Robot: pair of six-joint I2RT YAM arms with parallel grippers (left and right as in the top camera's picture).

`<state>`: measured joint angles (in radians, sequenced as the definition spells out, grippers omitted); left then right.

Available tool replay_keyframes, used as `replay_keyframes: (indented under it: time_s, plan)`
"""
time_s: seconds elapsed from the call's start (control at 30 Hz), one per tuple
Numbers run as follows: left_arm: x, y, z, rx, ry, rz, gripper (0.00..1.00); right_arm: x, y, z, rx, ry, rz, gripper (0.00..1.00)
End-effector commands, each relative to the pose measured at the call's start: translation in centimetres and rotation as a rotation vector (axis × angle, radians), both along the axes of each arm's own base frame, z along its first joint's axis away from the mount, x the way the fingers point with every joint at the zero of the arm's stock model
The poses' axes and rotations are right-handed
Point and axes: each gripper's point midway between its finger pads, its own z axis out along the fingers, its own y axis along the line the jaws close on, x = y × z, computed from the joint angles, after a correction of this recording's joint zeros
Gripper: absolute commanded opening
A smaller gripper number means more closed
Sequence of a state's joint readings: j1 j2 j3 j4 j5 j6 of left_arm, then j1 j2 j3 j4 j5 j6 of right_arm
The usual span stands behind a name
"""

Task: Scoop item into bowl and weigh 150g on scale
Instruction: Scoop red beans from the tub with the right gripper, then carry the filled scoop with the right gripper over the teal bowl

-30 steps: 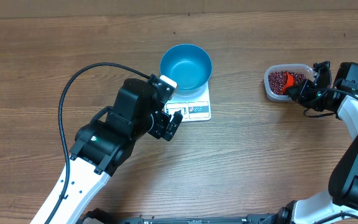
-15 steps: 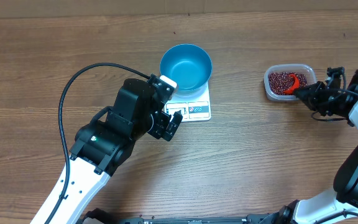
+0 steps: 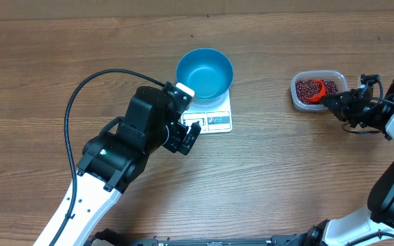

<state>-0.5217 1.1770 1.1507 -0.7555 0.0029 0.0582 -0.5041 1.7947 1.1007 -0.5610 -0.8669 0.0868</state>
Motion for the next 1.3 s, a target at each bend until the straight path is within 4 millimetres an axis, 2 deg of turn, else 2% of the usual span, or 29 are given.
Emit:
replay_keyframes:
  time_s: [0.0,0.13,0.3,0.47,1.27]
  plan:
    - [0.2,0.3,1.2,-0.017,-0.026,0.021,1.0,0.3,0.6,1.2,0.061,-0.04,0.024,0.04]
    - [0.2,0.3,1.2,-0.017,-0.026,0.021,1.0,0.1,0.4,1.7,0.103,-0.054,0.021,0.04]
    - [0.2,0.3,1.2,-0.017,-0.026,0.021,1.0,-0.5,-1.4,1.9,0.13,-0.047,-0.036,0.04]
    - [0.2,0.3,1.2,-0.017,-0.025,0.021,0.99,-0.9,-2.4,3.4,0.216,-0.102,-0.05,0.04]
    - [0.2,0.3,1.1,-0.016,-0.023,0.021,1.0,-1.7,-0.8,8.4,0.469,-0.265,0.051,0.04]
